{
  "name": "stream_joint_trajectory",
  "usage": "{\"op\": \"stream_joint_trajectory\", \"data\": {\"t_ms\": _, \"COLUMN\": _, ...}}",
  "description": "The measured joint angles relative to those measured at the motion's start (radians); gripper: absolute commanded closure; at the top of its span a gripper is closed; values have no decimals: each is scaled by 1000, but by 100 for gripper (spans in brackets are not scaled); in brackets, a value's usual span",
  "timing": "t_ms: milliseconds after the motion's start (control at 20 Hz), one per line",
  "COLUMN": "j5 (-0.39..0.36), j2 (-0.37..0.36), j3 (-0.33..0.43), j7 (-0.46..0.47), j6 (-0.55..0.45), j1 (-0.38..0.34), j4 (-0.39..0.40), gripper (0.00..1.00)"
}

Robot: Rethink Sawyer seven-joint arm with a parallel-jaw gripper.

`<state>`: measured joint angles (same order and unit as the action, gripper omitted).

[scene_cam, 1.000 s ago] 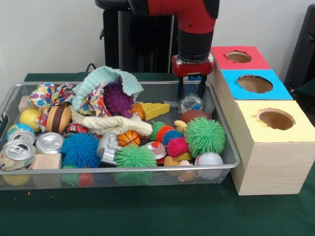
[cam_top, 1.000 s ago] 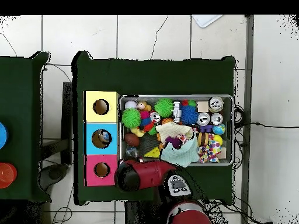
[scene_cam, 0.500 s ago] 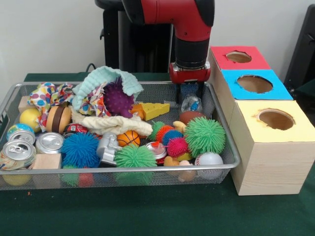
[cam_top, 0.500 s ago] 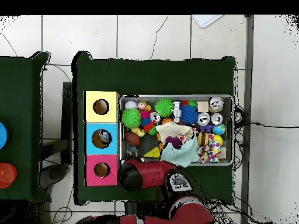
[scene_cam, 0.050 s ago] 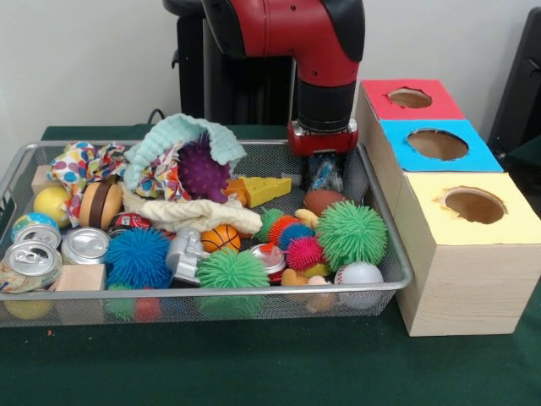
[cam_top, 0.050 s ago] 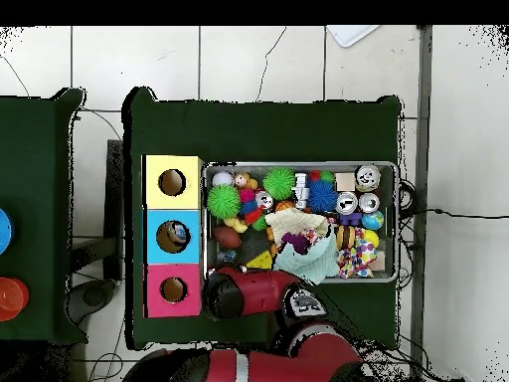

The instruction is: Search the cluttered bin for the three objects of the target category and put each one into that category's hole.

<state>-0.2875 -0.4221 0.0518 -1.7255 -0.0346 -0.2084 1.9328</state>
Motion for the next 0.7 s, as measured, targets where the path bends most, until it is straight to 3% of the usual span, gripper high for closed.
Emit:
{"op": "stream_joint_trajectory", "data": {"t_ms": 50, "j5": 0, "j2": 0, "j3": 0, "j7": 0, "j6": 0, "j1": 0, "j4": -2, "gripper": 0}}
{"op": "stream_joint_trajectory", "data": {"t_ms": 100, "j5": 1, "j2": 1, "j3": 0, "j7": 0, "j6": 0, "j1": 0, "j4": -4, "gripper": 100}}
{"op": "stream_joint_trajectory", "data": {"t_ms": 700, "j5": 1, "j2": -6, "j3": -3, "j7": 0, "j6": -2, "j1": 6, "j4": -2, "gripper": 100}}
